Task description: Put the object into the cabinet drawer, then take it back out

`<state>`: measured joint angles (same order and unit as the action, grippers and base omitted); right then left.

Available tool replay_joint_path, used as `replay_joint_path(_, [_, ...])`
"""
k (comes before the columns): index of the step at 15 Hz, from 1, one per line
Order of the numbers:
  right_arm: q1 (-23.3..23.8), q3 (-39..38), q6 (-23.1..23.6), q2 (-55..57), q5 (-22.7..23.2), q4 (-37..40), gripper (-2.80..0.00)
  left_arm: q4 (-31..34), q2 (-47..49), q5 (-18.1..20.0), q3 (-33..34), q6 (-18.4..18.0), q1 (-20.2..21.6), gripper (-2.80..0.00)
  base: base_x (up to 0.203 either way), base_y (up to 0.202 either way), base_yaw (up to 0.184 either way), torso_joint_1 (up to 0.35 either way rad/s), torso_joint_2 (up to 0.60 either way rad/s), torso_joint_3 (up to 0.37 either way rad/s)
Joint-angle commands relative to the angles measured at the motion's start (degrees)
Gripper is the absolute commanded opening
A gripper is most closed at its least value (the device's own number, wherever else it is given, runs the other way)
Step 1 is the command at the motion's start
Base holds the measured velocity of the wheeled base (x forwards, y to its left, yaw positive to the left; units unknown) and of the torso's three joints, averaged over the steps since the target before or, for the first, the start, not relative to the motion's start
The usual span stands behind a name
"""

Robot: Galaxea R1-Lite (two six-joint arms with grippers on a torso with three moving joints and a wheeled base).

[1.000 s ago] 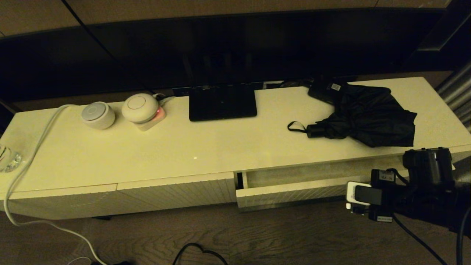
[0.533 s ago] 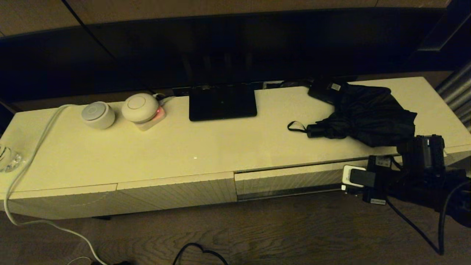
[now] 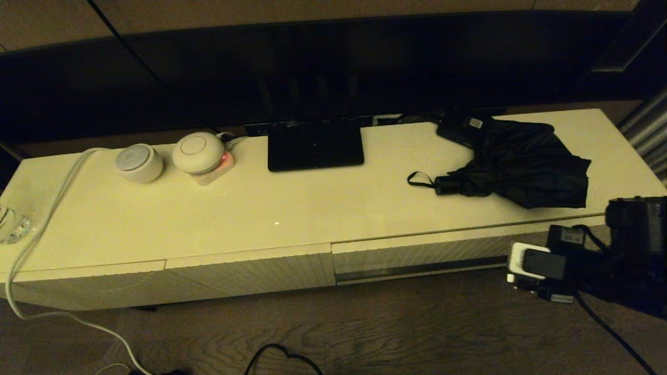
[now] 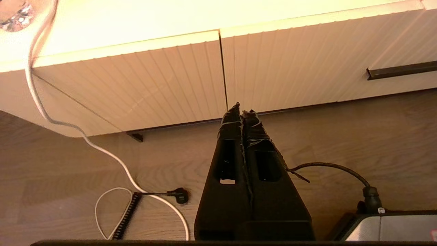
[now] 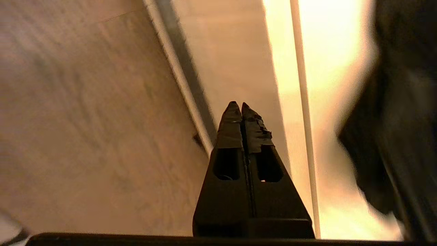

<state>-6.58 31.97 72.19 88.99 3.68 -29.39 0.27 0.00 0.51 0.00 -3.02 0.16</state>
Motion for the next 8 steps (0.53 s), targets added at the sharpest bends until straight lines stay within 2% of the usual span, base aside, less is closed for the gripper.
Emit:
replay_joint_path(1, [0.61, -5.24, 0.22, -16.29, 0.16, 4.27, -2.80, 0.00, 0.00, 0.01, 0.18, -0.05, 0.02, -2.80, 0.000, 0.000, 0.000, 0.000, 0.00, 0.000])
replay_joint_path(3, [0.95, -7.26, -2.53, -29.47, 0.16, 11.71, -2.80, 0.00, 0.00, 0.01, 0.18, 0.03, 0.02, -2.80, 0.000, 0.000, 0.000, 0.000, 0.00, 0.000])
replay_joint_path(5, [1.26, -8.13, -7.94, -41.97, 0.03, 20.05, -2.80, 0.00, 0.00, 0.01, 0.18, 0.00, 0.02, -2.80, 0.000, 0.000, 0.000, 0.000, 0.00, 0.000])
replay_joint_path(8, [3.27, -8.53, -18.54, -60.36, -0.22, 33.89, -2.80, 0.00, 0.00, 0.01, 0.18, -0.05, 0.02, -2.80, 0.000, 0.000, 0.000, 0.000, 0.00, 0.000])
